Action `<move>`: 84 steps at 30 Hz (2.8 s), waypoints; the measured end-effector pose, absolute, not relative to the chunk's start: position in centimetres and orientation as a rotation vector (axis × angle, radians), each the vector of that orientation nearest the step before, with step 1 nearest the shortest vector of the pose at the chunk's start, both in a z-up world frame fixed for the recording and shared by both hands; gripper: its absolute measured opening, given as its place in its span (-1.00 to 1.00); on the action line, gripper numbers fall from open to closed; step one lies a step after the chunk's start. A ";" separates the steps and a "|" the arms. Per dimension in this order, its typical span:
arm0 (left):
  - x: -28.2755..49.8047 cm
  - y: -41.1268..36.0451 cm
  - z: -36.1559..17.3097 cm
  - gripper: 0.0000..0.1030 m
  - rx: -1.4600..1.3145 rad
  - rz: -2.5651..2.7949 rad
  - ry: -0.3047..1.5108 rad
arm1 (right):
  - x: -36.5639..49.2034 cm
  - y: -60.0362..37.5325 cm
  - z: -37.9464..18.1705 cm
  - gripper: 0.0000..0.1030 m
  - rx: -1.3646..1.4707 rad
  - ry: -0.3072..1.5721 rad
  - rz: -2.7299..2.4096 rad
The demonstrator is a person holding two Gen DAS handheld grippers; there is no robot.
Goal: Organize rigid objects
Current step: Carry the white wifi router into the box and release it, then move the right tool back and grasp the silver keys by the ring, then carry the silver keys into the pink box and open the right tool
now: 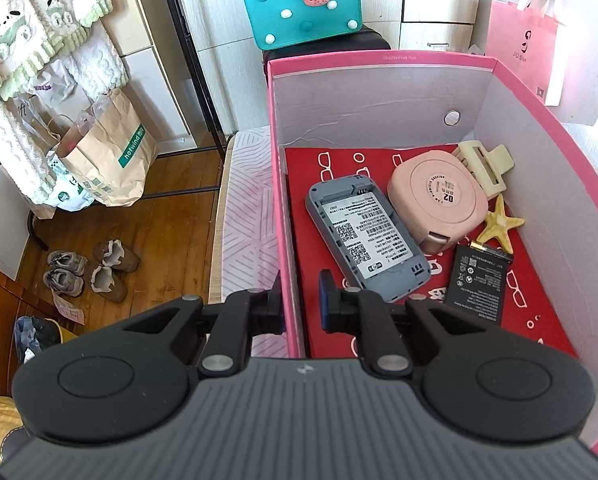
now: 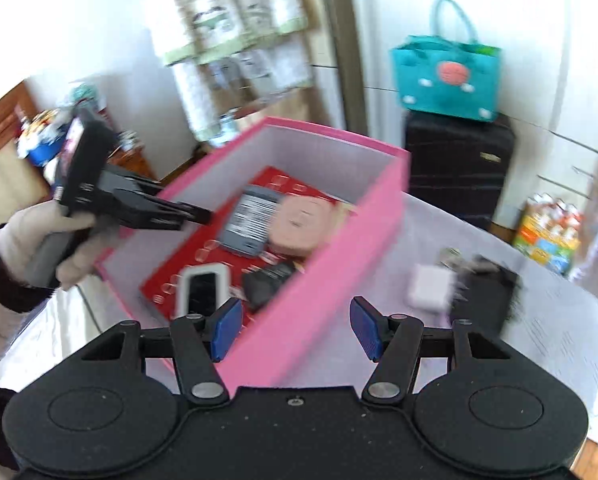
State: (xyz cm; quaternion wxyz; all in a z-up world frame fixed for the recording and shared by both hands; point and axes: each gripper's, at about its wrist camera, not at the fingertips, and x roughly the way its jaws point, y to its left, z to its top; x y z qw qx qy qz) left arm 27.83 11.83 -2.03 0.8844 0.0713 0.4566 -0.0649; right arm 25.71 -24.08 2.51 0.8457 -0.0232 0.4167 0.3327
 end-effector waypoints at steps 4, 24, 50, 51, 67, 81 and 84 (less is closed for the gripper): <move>27.8 11.9 -2.0 -0.76 0.148 -0.135 0.950 | 25.2 -27.2 0.2 0.26 -0.001 0.881 0.621; 27.8 12.0 -2.0 -0.76 0.145 -0.135 0.950 | 27.6 -34.5 -10.7 0.00 -0.002 0.867 0.282; 27.7 12.1 -1.8 -0.75 0.142 -0.136 0.948 | 25.8 -29.5 -5.1 -0.43 0.072 0.708 0.422; 27.7 12.1 -1.8 -0.75 0.141 -0.135 0.949 | 25.7 -29.2 -4.6 -0.43 0.077 0.700 0.434; 27.8 12.2 -1.8 -0.75 0.135 -0.136 0.946 | 23.9 -23.3 3.6 -0.43 0.112 0.534 0.712; 27.9 11.8 -1.9 -0.75 0.141 -0.135 0.945 | 25.2 -18.5 -0.2 -0.39 0.044 0.682 0.808; 27.9 11.9 -1.9 -0.75 0.142 -0.135 0.945 | 25.4 -20.9 0.4 -0.38 0.129 0.654 0.827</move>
